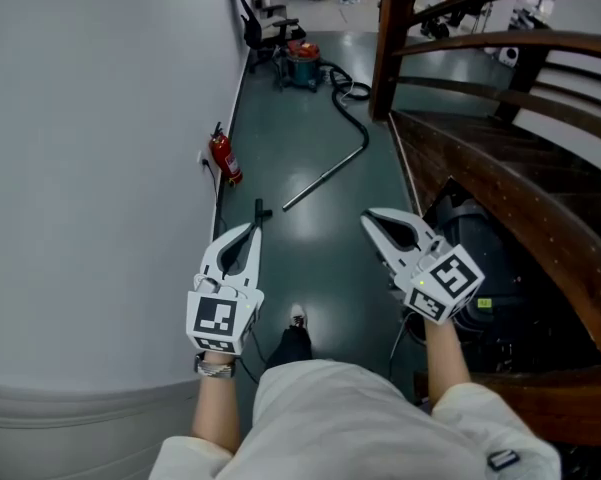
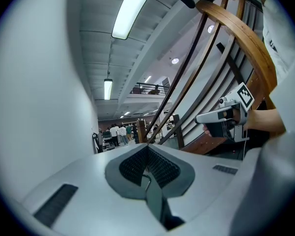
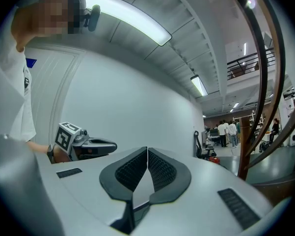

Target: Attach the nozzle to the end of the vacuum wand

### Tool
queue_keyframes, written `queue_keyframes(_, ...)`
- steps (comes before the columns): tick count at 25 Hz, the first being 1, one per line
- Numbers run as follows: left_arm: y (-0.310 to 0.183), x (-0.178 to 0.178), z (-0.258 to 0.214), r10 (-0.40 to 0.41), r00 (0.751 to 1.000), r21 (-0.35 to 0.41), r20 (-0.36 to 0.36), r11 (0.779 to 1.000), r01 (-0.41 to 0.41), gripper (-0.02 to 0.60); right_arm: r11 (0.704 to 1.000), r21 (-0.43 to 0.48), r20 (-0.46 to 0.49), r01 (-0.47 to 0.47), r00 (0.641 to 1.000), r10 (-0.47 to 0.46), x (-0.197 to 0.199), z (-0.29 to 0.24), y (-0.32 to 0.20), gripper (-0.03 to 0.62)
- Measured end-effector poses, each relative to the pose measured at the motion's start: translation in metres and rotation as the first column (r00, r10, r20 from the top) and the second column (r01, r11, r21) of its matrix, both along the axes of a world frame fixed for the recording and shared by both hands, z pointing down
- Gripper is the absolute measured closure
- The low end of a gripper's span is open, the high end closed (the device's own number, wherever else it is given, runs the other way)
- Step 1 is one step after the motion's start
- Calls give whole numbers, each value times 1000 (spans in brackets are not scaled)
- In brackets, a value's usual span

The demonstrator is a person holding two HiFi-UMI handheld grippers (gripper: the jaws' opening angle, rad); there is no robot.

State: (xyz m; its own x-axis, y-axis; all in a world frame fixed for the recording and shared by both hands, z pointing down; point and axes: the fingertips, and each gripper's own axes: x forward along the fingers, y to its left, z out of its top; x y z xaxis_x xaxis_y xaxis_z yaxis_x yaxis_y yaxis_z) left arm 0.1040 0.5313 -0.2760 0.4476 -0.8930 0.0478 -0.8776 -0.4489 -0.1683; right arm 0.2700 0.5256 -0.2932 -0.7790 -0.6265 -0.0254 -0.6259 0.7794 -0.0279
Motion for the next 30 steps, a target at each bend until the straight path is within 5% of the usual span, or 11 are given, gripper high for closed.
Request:
queue_keyframes(7, -47, -8, 16, -14, 1000, 4, 7, 1000, 14, 584, 1000, -18, 10, 7, 1000, -7, -4, 10, -39, 568)
queue_keyframes(30, -298, -80, 24, -4, 1000, -35, 18, 999, 5, 584, 999, -32, 8, -7, 1000, 7, -72, -1, -280, 568)
